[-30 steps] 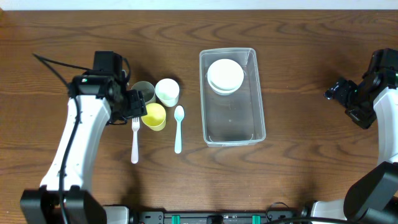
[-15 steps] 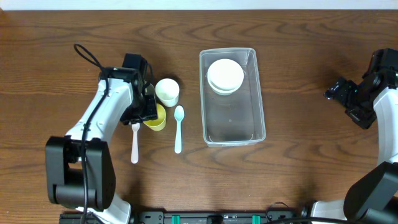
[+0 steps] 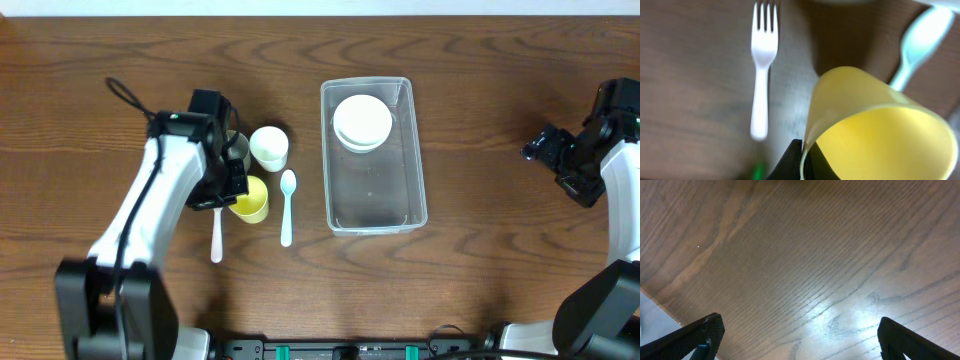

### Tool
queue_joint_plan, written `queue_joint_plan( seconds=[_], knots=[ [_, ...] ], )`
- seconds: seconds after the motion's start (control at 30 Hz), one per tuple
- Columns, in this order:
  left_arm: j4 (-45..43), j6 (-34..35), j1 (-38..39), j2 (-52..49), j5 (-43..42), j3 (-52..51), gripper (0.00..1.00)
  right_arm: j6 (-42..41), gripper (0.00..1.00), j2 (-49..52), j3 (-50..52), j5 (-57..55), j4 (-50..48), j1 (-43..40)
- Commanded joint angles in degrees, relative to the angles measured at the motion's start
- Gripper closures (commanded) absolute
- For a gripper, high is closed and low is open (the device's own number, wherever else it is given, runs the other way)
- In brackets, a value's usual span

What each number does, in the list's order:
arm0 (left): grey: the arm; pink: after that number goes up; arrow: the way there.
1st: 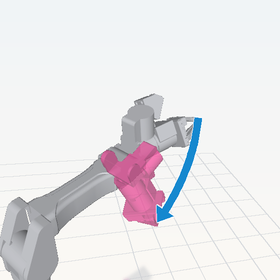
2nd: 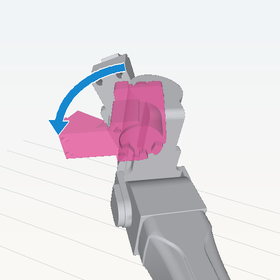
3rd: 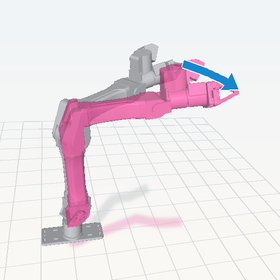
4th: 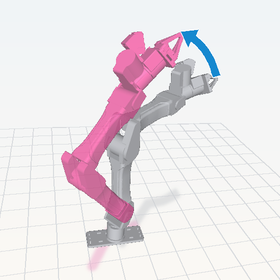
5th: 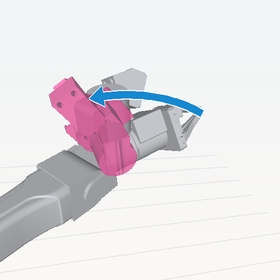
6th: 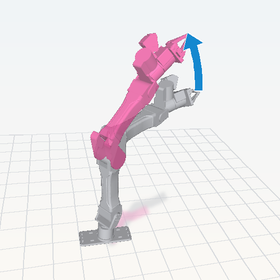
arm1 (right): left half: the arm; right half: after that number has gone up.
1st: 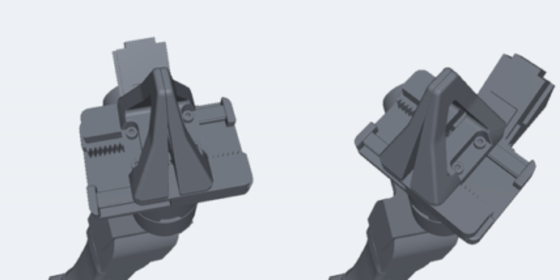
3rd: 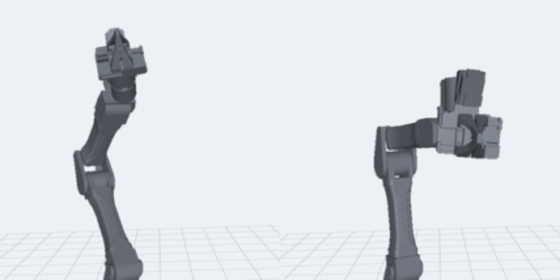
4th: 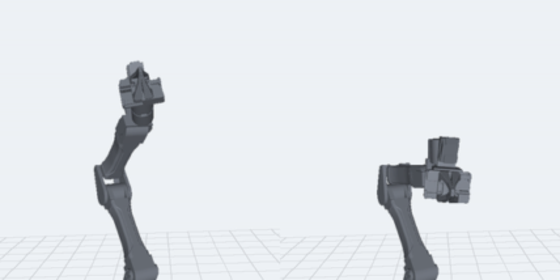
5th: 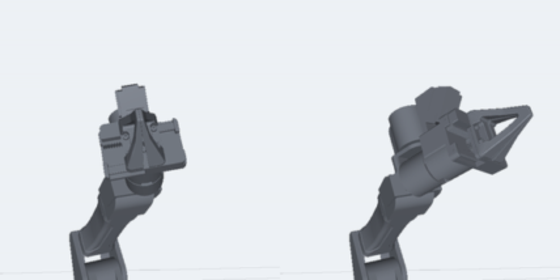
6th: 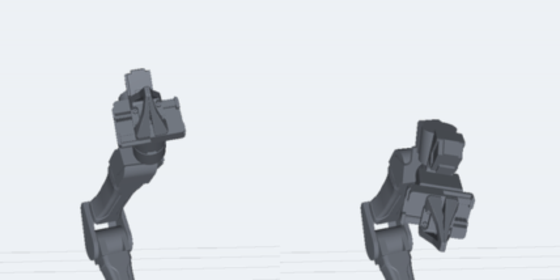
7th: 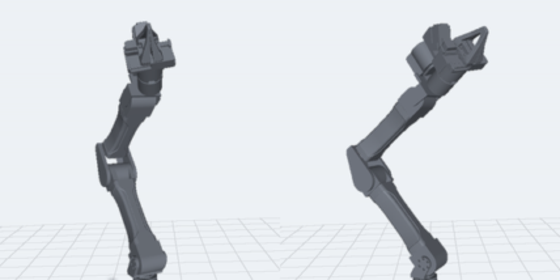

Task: Pack container
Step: 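Retract the right arm and grasp the yellow cup with the left gripper, then carry the yellow cup into the container and release it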

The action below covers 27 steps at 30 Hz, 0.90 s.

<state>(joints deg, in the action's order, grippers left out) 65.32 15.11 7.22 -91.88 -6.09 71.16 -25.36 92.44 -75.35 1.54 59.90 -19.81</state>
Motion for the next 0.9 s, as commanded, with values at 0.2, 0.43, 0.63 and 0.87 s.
queue_joint_plan(
  seconds=[0.2,0.43,0.63,0.87],
  knots=[
    [2.86,-0.46,2.71,15.56,-4.61,11.08,0.94,0.59,0.01,-0.07,0.04,-0.02,-0.15,-0.39],
    [-3.32,-0.90,16.76,10.62,-5.66,18.80,0.94,0.59,0.01,-0.07,0.04,-0.02,-0.15,-0.37],
    [-2.89,-2.10,22.01,-4.28,-4.59,25.97,0.94,0.59,0.01,-0.07,0.04,-0.02,-0.15,-0.37],
    [-3.98,-5.49,22.29,-16.39,-4.57,29.22,0.94,0.59,0.01,-0.07,0.04,-0.02,-0.15,-0.37]
  ],
)
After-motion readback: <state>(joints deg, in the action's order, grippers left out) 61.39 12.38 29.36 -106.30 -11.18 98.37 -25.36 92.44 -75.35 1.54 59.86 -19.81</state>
